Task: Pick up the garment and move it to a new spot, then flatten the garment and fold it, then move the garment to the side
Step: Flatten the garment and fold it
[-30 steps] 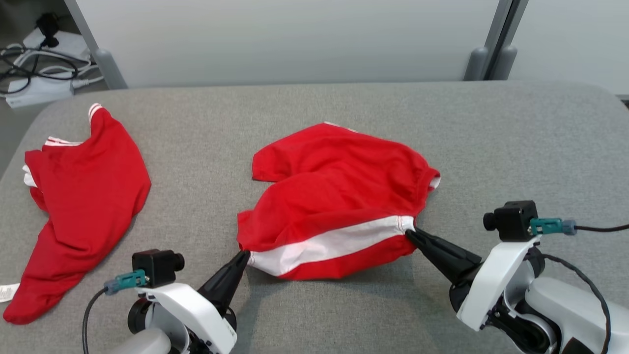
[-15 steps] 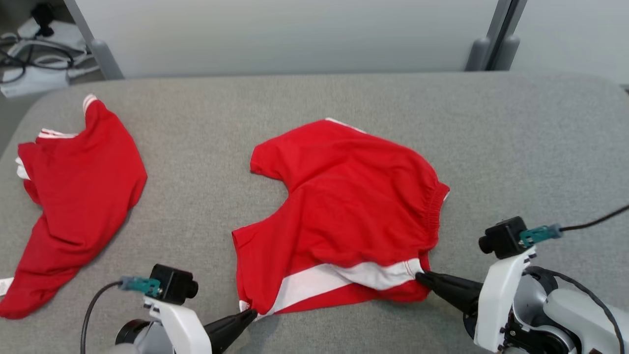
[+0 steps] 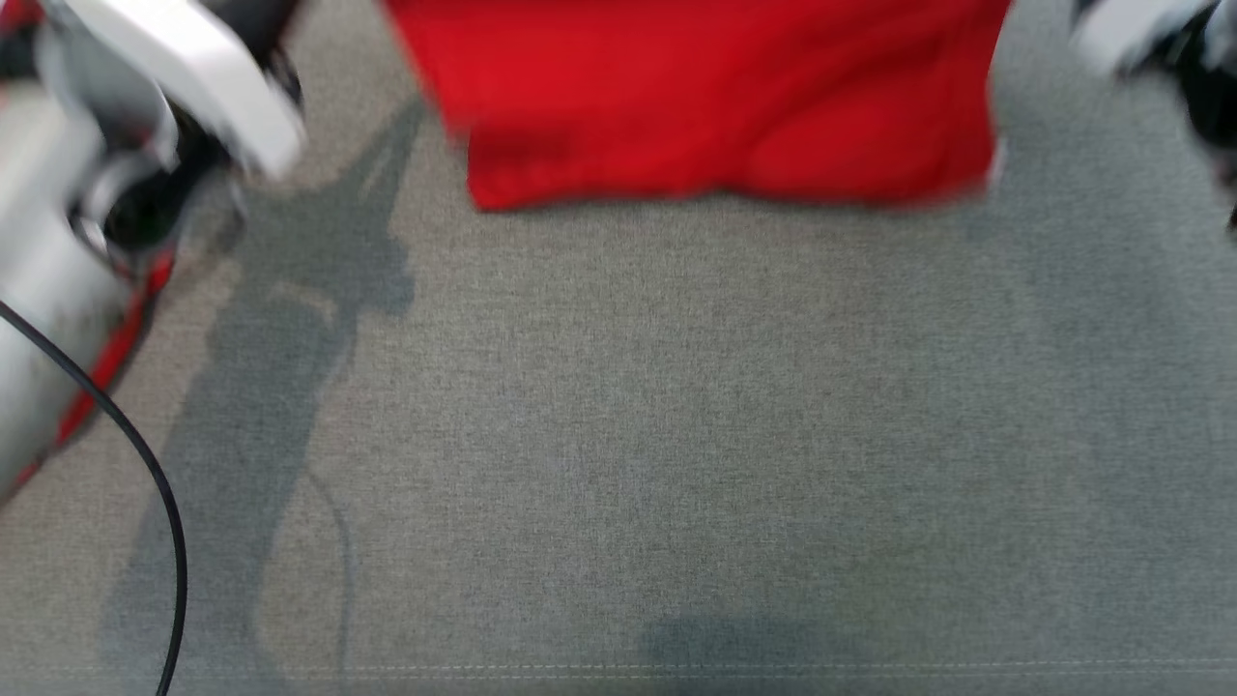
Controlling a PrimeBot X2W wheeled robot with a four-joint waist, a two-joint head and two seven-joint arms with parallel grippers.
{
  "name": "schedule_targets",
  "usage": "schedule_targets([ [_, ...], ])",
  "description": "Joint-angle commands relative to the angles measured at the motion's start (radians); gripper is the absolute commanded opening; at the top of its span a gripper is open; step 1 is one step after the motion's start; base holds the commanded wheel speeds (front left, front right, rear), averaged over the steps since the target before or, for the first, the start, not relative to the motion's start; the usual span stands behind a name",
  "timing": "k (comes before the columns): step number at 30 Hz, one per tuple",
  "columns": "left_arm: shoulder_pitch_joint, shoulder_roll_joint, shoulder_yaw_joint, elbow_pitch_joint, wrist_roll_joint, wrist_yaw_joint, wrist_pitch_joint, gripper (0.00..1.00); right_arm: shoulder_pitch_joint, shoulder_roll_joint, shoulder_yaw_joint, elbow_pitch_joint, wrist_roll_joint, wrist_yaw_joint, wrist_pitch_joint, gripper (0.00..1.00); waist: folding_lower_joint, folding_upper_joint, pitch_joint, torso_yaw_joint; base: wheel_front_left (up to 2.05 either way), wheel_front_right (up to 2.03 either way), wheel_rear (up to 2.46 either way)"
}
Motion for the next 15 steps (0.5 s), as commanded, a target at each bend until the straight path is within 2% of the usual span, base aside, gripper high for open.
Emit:
schedule_targets([
  [1,-0.087,0.039,0.061,0.014,0.043,-0.010,-0.061,0.00,-0.033,0.019,-0.031,0.018,-0.021,0.000,-0.076,0.00,0.0000,0.0000,0.061,0.009,0.00,0.00,0.00],
  [4,-0.215,-0.002,0.107,0.108,0.115,-0.039,-0.241,0.00,-0.156,0.078,-0.079,0.093,-0.093,0.000,-0.230,0.00,0.0000,0.0000,0.047,0.009,0.00,0.00,0.00],
  [8,-0.268,-0.028,0.141,0.172,0.147,-0.065,-0.301,0.00,-0.157,0.100,-0.093,0.075,-0.094,0.000,-0.255,0.00,0.0000,0.0000,0.022,0.007,0.00,0.00,0.00],
  [10,-0.261,-0.034,0.162,0.166,0.165,-0.071,-0.308,0.00,-0.124,0.082,-0.074,0.038,-0.088,0.000,-0.255,0.00,0.0000,0.0000,0.024,0.009,0.00,0.00,0.00],
  [12,-0.229,-0.039,0.223,0.132,0.180,-0.074,-0.310,0.00,-0.085,0.048,-0.061,-0.005,-0.083,0.000,-0.257,0.00,0.0000,0.0000,0.029,0.009,0.00,0.00,0.00],
  [15,-0.103,-0.056,0.238,0.084,0.189,-0.076,-0.310,0.00,0.010,-0.005,-0.015,-0.045,-0.068,0.000,-0.218,0.00,0.0000,0.0000,0.023,0.009,0.00,0.00,0.00],
])
